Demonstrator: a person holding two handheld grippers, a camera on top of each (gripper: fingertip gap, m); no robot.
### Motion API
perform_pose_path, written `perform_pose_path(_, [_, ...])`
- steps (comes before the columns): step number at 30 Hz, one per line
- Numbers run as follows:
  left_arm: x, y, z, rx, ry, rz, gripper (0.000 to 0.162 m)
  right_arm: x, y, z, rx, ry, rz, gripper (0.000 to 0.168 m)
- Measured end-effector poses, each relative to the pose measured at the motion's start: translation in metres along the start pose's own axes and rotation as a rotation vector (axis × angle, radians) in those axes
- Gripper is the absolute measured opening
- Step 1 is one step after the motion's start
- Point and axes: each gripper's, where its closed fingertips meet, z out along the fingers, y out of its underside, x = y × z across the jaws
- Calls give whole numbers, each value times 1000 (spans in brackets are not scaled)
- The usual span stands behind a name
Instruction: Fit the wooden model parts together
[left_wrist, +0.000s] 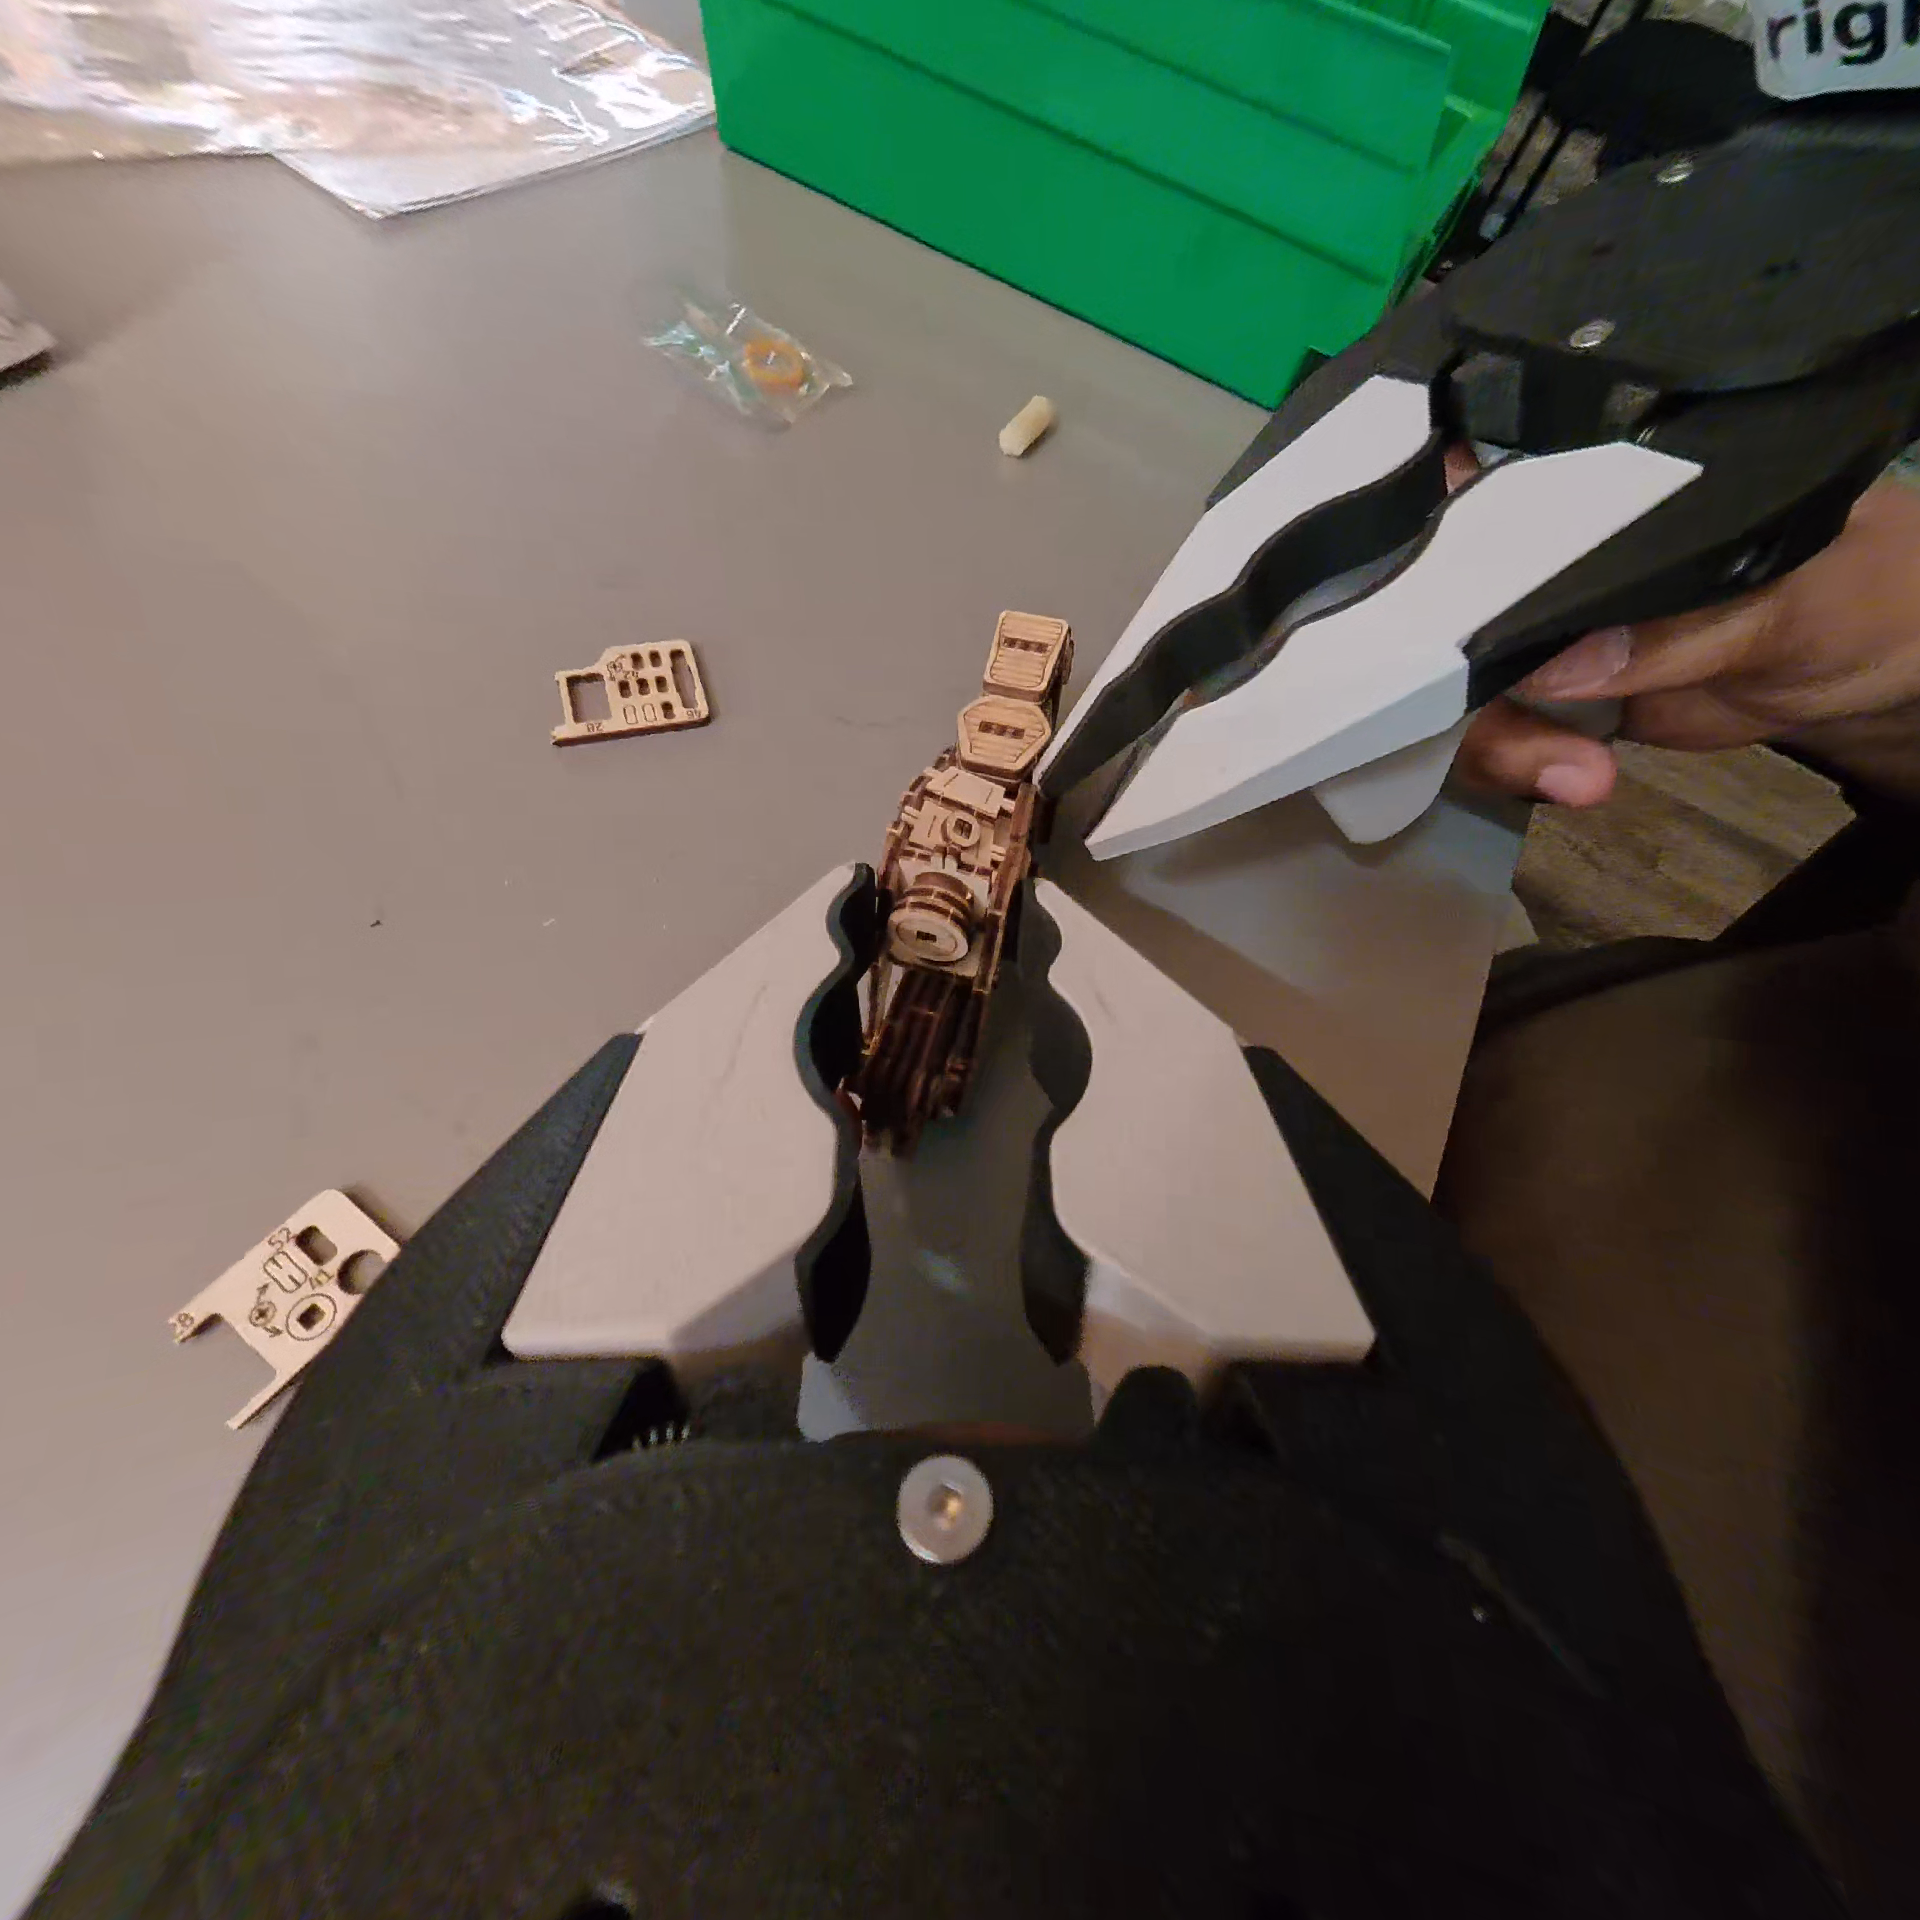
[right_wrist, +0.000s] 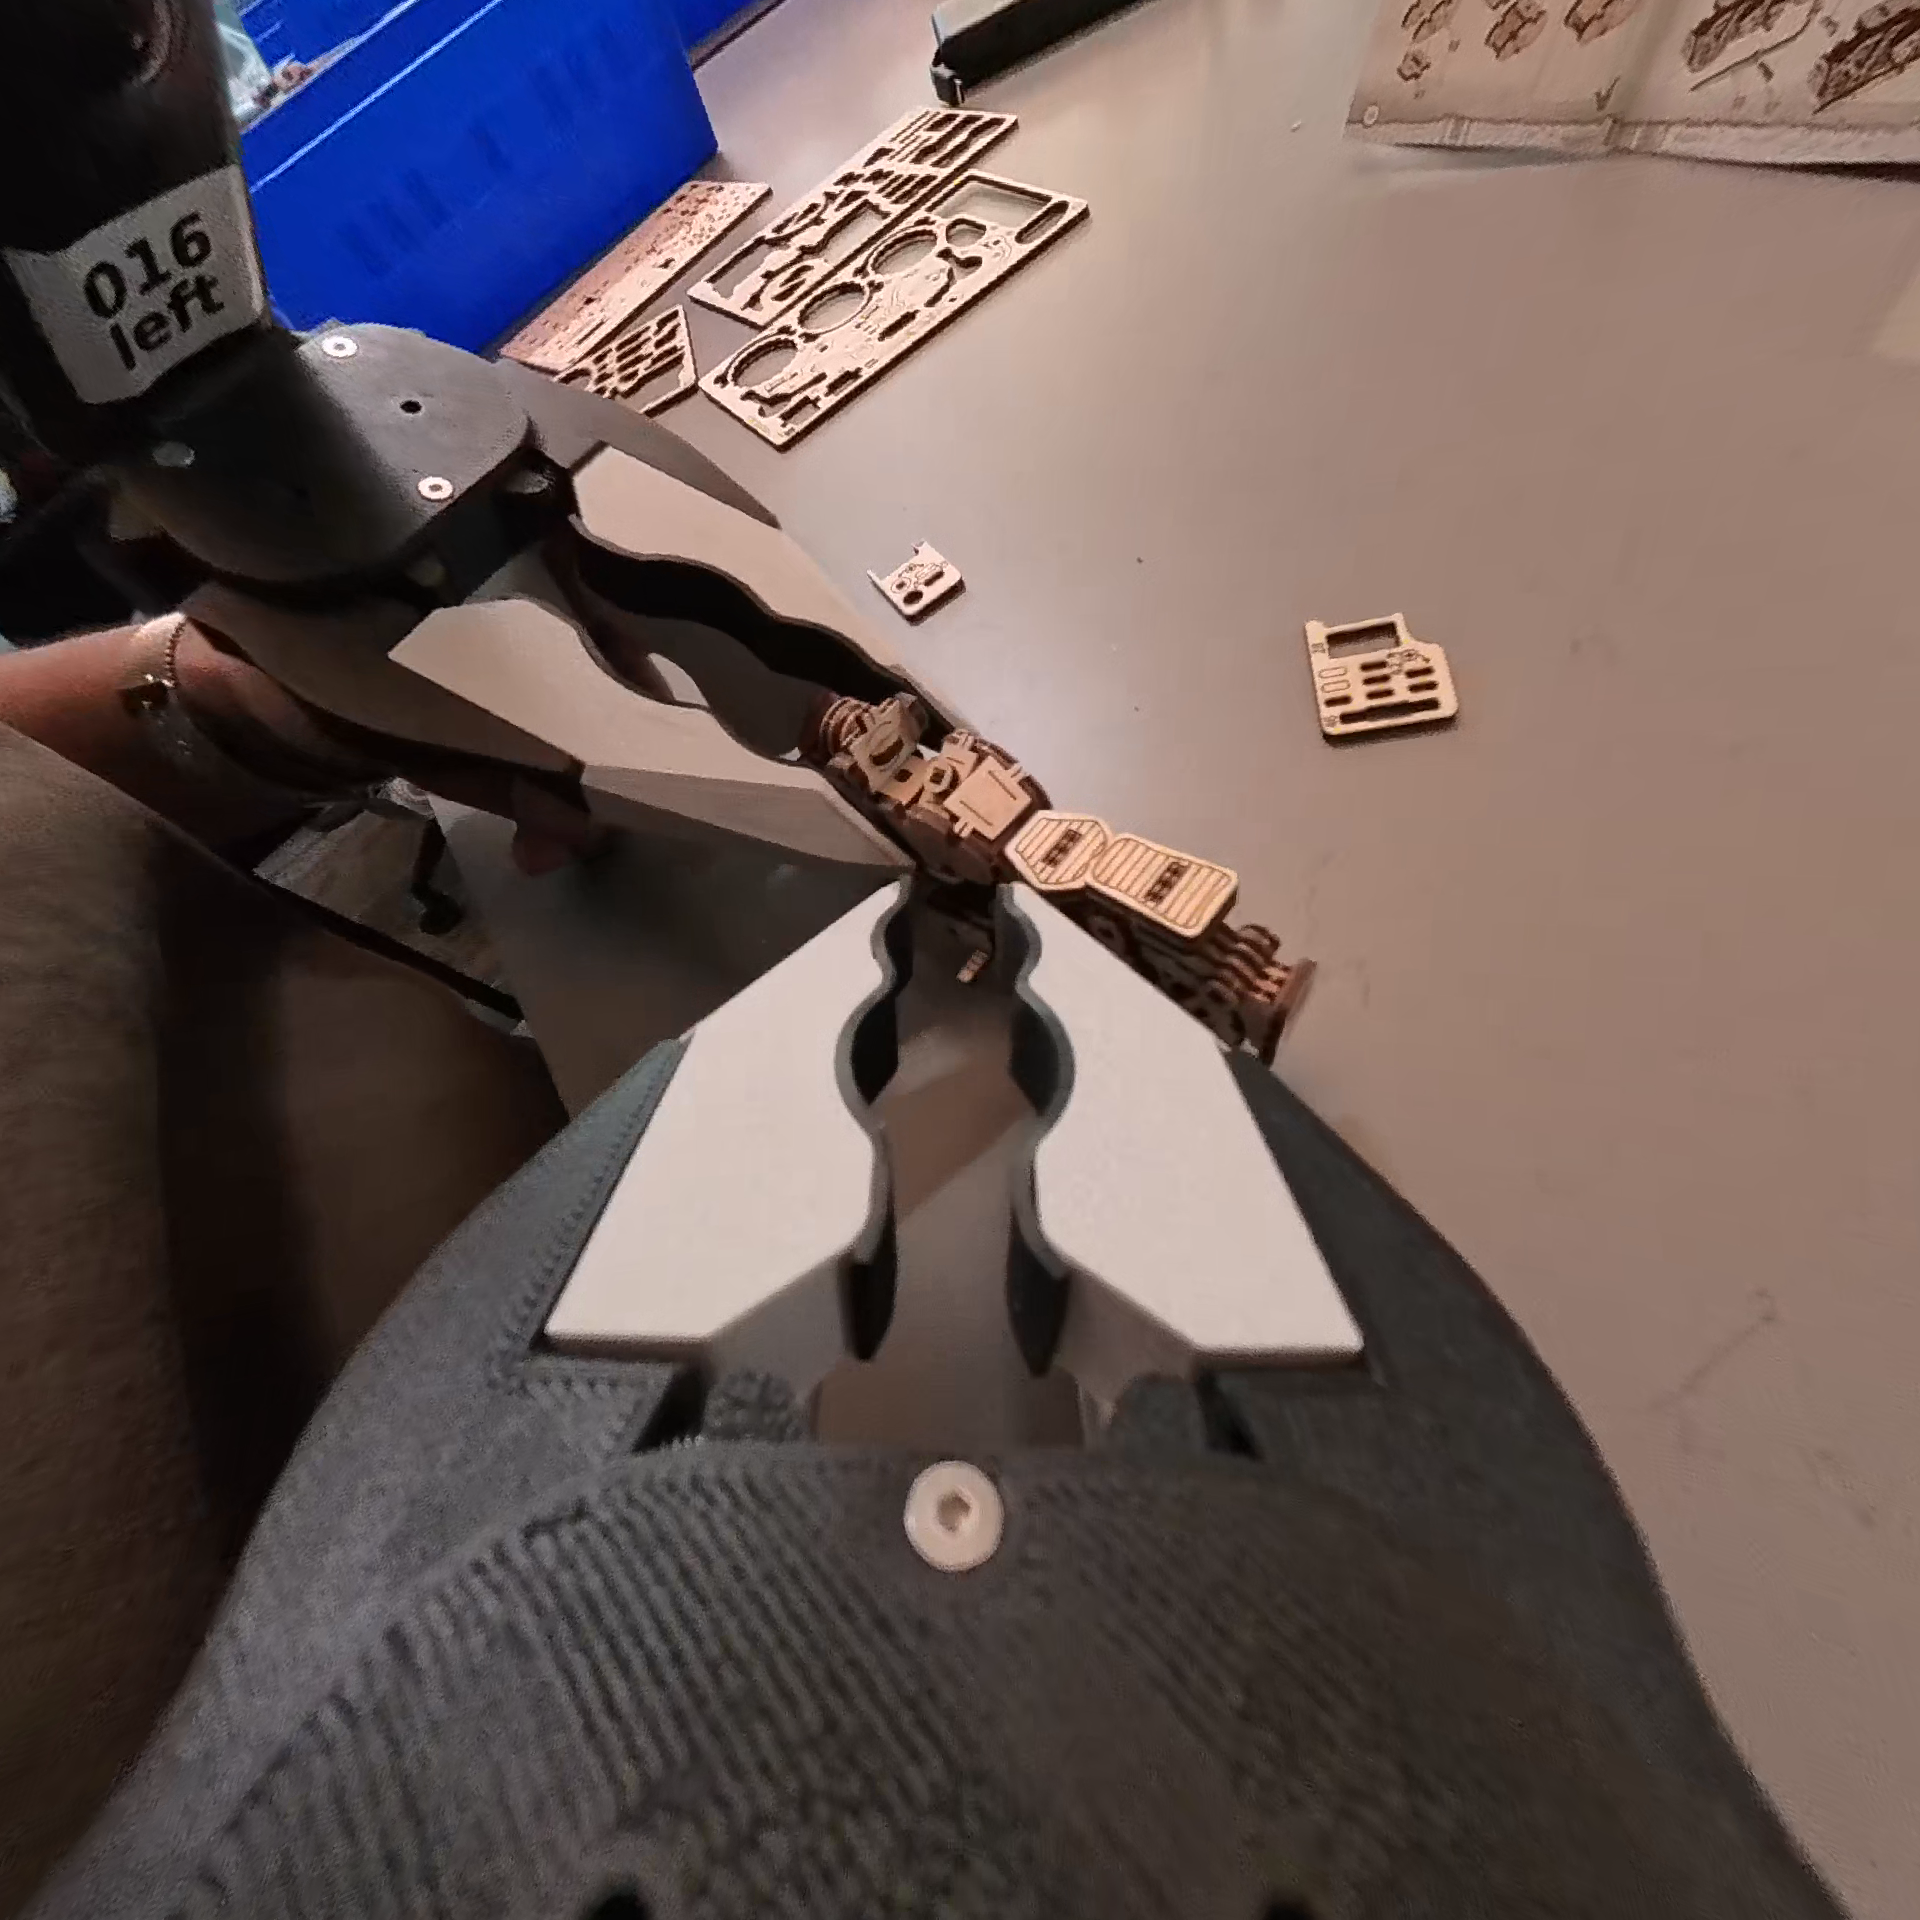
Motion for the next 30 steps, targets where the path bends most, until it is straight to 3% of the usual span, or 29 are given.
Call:
perform_pose_path(18, [-5, -1, -1, 9, 58, -114, 25, 4, -8, -5, 47, 14, -46, 15])
perform_pose_path(21, [-3, -1, -1, 12, 68, -111, 25, 6, -15, -10, 84, 49, -103, 16])
perform_pose_path(25, [5, -1, -2, 14, 95, -60, 24, 10, -19, -16, 93, 83, -216, 29])
perform_pose_path(30, [25, 2, -2, -2, 130, 118, 24, -4, -15, -24, 79, 22, -432, 39])
